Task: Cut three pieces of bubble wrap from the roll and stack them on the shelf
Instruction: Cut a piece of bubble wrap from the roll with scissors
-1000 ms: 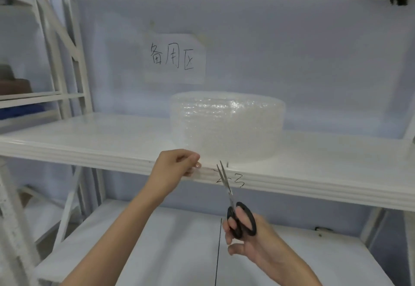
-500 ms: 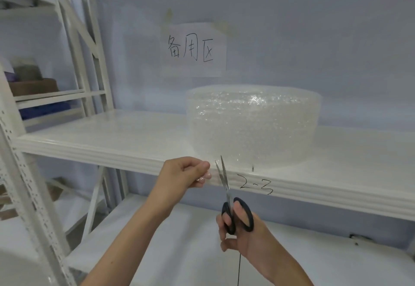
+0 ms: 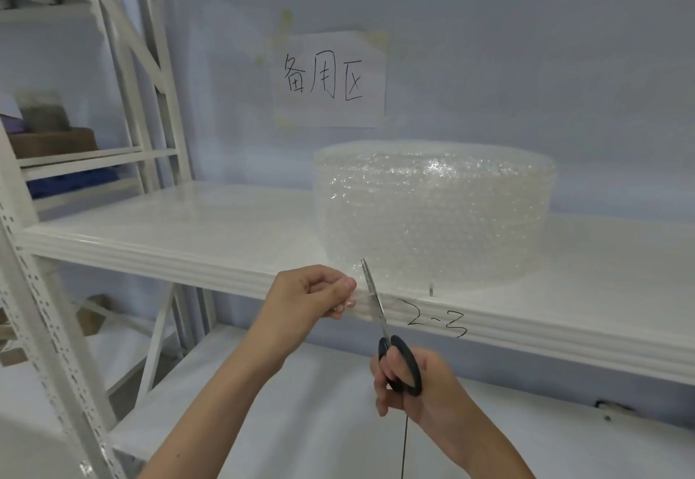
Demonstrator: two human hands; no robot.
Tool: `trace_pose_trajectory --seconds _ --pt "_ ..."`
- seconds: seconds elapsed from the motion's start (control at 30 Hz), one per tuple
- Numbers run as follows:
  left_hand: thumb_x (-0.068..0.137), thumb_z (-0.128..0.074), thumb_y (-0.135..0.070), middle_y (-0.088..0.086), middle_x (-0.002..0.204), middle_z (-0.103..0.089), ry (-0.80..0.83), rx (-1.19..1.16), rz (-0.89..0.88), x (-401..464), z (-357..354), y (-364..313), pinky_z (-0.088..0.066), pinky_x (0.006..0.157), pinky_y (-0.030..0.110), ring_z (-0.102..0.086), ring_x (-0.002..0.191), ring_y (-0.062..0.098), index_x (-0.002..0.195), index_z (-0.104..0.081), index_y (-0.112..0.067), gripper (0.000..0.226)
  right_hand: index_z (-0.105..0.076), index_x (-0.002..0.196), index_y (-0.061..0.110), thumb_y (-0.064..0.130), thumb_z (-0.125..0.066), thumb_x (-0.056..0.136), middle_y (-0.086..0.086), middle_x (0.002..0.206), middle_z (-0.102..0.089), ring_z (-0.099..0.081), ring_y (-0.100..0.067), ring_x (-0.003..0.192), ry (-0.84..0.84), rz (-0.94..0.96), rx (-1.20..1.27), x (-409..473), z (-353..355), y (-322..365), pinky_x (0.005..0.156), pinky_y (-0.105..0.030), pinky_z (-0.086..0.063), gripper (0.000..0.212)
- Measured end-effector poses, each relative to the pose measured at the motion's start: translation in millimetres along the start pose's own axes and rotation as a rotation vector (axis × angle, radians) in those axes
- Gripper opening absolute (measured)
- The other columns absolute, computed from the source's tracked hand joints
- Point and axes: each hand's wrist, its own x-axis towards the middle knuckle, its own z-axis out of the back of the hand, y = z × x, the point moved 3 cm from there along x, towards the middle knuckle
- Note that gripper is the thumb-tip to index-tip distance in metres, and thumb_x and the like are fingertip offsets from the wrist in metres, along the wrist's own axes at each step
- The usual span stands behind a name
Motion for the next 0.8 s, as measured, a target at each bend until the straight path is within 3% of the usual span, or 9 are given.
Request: trace_pose_trajectory --seconds 0.13,0.27,0.37,0.5,0.63,0.8 --pt "0.087 -0.068 -0.013 0.006 0.067 -0.068 0.059 0.031 -0.023 -1.9 1.3 -1.5 -0.052 0.063 0.019 -0.057 0.06 0.013 0.081 -0.073 -0.003 0.012 -0.05 0.058 0.003 0.015 -0.05 0.071 -0.009 0.065 -0.046 -0.046 -0.023 0.054 0.035 -0.005 0.036 -1.9 -4.7 7.5 0.05 -0.036 -0.048 0.018" --pt "0.087 -0.068 -0.012 0.003 0.066 -0.069 0.07 0.021 -0.032 -4.3 -0.7 -3.1 -0.051 0.062 0.019 -0.058 0.059 0.01 0.08 -0.072 -0.008 0.009 -0.047 0.057 0.006 0.019 -0.052 0.077 -0.009 0.065 -0.044 -0.045 -0.022 0.054 0.025 0.053 0.005 -0.6 -11.9 15.9 0.051 -0.035 -0.048 0.024" --pt "0.086 -0.068 -0.011 0.004 0.065 -0.069 0.053 0.014 -0.035 -4.1 -1.0 -3.6 -0.051 0.062 0.019 -0.058 0.059 0.011 0.079 -0.072 -0.009 0.009 -0.048 0.049 0.011 0.011 -0.052 0.089 -0.009 0.064 -0.044 -0.044 -0.021 0.052 0.001 0.082 0.016 1.9 -13.0 14.5 0.048 -0.032 -0.048 0.04" --pt "0.087 -0.068 -0.017 0.004 0.071 -0.073 0.061 0.043 -0.019 -3.9 -0.9 -6.2 -0.053 0.065 0.021 -0.06 0.062 0.01 0.084 -0.073 -0.008 0.011 -0.055 0.059 0.004 0.018 -0.057 0.077 -0.008 0.061 -0.046 -0.047 -0.02 0.05 0.018 0.086 0.008 4.0 -12.3 11.0 0.047 -0.033 -0.05 0.023" --pt "0.087 -0.067 -0.026 0.004 0.076 -0.076 0.008 0.002 -0.01 2.3 -3.8 -15.1 -0.054 0.065 0.019 -0.063 0.064 0.008 0.088 -0.074 -0.01 0.017 -0.056 0.063 0.001 0.022 -0.061 0.074 -0.01 0.06 -0.046 -0.048 -0.018 0.048 0.008 0.068 0.015 6.7 -9.7 7.5 0.047 -0.032 -0.051 0.024" --pt "0.088 -0.067 -0.016 -0.004 0.062 -0.07 0.004 0.021 -0.041 3.9 -8.2 -14.5 -0.052 0.062 0.017 -0.061 0.06 0.007 0.085 -0.073 -0.003 0.015 -0.057 0.062 0.002 0.03 -0.07 0.064 -0.008 0.062 -0.046 -0.048 -0.018 0.047 0.008 0.071 0.019 6.4 -10.3 7.1 0.042 -0.031 -0.048 0.032"
